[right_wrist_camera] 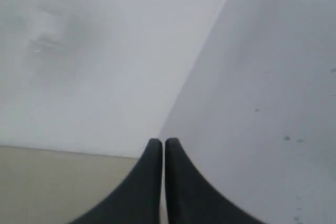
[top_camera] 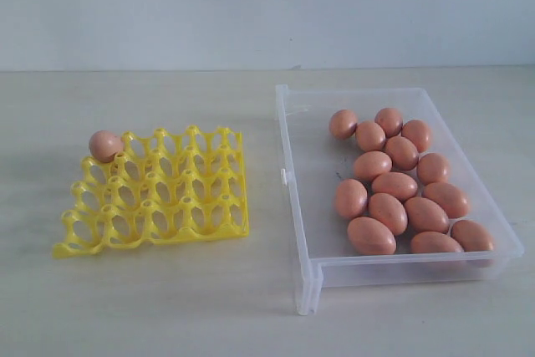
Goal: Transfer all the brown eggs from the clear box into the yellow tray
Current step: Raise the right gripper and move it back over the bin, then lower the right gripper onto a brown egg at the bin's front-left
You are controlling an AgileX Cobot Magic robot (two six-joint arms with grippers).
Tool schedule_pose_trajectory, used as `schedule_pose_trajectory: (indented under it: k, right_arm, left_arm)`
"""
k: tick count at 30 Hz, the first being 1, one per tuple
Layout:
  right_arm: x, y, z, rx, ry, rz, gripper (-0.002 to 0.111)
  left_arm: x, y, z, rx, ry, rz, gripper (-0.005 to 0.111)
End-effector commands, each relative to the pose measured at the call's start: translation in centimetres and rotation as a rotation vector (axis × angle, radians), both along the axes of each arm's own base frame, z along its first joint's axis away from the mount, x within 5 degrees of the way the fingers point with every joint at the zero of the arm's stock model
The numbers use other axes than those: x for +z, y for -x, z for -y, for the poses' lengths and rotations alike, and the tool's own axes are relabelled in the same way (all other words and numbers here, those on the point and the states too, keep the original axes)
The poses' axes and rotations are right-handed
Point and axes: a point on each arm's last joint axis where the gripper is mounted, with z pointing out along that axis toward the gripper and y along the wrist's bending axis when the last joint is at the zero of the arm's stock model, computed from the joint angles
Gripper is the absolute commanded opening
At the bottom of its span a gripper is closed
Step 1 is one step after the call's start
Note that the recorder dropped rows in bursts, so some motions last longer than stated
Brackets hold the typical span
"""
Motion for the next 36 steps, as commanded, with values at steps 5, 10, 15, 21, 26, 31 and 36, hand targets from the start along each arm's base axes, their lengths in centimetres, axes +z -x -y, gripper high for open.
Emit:
schedule_pose_trajectory:
  k: [5, 10, 15, 21, 26, 31, 36]
  right_arm:
    - [1.4, 1.3, 6.3, -0.498, -0.082, 0.027, 0.0]
    - [0.1, 3.5, 12.1, -0.893, -0.025, 0.101, 0.0]
    - [-3.4, 3.9, 17.2, -1.319, 0.378, 0.069, 0.0]
    - [-9.8, 1.7, 18.1, -1.132, 0.648, -0.434, 0.0]
    - [-15.1, -0.4, 16.6, -0.933, 0.762, -0.673, 0.0]
    - [-17.4, -1.6, 16.1, -0.925, 0.811, -0.717, 0.0]
    - [-17.4, -1.7, 16.0, -0.923, 0.804, -0.711, 0.0]
  left_arm:
    - [0.1, 0.0, 0.0, -0.004, -0.006, 0.005, 0.004]
    - [0.1, 0.0, 0.0, -0.004, -0.006, 0.005, 0.004]
    - [0.1, 0.0, 0.0, -0.004, -0.006, 0.005, 0.004]
    - [0.1, 0.0, 0.0, -0.004, -0.006, 0.005, 0.004]
    - [0.1, 0.0, 0.0, -0.004, -0.006, 0.005, 0.004]
    - [0.1, 0.0, 0.0, -0.004, -0.006, 0.005, 0.004]
    - [0.1, 0.0, 0.0, -0.004, -0.006, 0.005, 0.004]
